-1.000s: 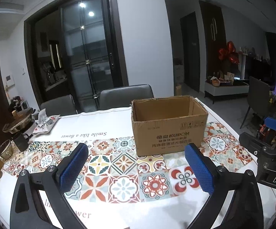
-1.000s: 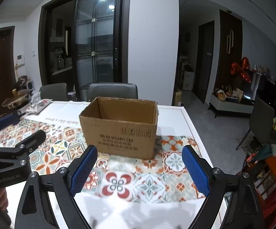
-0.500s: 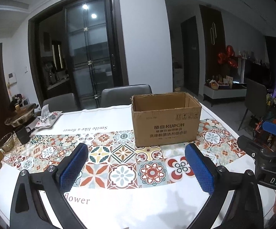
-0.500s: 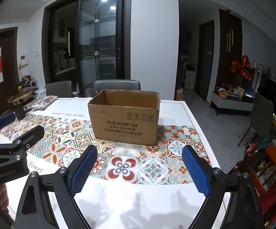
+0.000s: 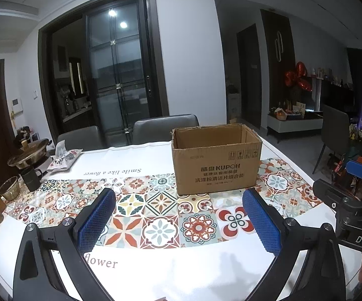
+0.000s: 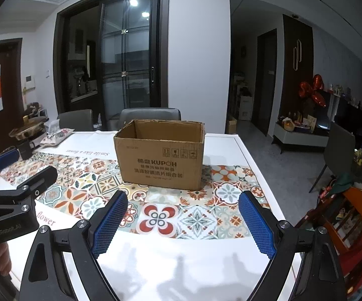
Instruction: Organize snacks
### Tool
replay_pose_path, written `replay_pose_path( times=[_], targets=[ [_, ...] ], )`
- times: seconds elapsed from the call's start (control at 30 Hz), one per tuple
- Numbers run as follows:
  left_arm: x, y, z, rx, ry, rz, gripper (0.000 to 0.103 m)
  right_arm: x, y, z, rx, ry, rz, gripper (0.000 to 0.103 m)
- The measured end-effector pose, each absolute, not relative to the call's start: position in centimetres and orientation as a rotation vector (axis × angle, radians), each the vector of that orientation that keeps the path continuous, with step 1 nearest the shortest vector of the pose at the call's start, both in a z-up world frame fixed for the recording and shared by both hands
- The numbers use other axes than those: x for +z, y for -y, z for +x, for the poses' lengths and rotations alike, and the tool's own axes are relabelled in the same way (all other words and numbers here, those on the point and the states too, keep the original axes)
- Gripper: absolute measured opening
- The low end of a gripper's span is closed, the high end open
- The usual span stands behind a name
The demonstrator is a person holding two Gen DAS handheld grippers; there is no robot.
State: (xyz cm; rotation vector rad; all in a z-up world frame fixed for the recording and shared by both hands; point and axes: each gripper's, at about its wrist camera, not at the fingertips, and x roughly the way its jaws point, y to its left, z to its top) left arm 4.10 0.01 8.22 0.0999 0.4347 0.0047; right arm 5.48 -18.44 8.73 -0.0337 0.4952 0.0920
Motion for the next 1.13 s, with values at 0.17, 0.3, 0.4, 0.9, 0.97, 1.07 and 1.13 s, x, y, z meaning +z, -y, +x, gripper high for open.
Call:
replay_pose_path(
  times=[0.17,0.3,0.4,0.9,0.97,1.07,1.13],
  targets=[
    [8.2,0.05,3.92,0.003,-0.434,0.097,0.103,8.77,18.37,5.4,0.094,-0.493,-0.03,0.091],
    [8.23,0.06,3.92,0.003,-0.435,0.096,0.103,8.84,18.45,5.25,0.098,-0.493,-0.031,0.091],
    [8.22,0.08,3.92,0.004,-0.434,0.098,0.103,8.81,18.43,5.24,0.096,-0.493,-0.029,0.091],
    [8.36,0.2,4.12,0.011,-0.438,0.097,0.103,8.71,18.73,5.39,0.095,-0.506,-0.024,0.091],
    [8.33,0.27,4.15,0.009,-0.44,0.096,0.103,8.7,18.72,5.44,0.094,-0.506,-0.023,0.091],
    [8.25,0.28,4.22,0.011,-0.443,0.095,0.103,8.66,18.77,5.56,0.096,-0.51,-0.021,0.091],
    [8.13,0.32,4.37,0.008,-0.451,0.093,0.103,8.59,18.74,5.73,0.095,-0.513,-0.021,0.091]
  ],
)
